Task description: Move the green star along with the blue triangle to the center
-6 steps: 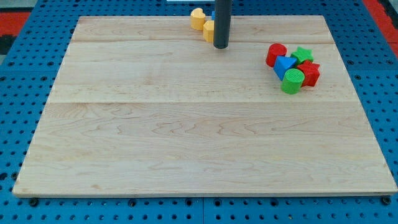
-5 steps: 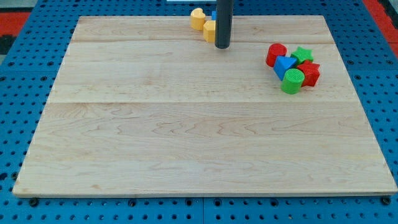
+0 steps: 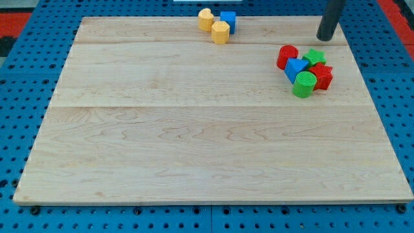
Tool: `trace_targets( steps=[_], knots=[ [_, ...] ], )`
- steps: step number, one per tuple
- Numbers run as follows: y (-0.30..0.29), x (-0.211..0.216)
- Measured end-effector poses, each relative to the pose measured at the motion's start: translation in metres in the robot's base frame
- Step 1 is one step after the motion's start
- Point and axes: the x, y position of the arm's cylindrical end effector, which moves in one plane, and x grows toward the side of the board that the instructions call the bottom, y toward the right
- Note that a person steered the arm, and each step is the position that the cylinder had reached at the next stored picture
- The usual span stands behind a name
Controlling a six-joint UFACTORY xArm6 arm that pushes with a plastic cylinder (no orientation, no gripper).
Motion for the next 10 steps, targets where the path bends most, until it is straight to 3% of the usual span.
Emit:
trace_targets(
  steps=[1, 2, 3, 4, 7, 9, 10],
  knots=[
    [-0.042, 0.002],
    [-0.048, 0.006],
    [-0.005, 0.008],
    [0.001, 0.019],
    [-0.03, 0.061],
    [-0.064, 0.05],
    [-0.031, 0.057]
  ],
)
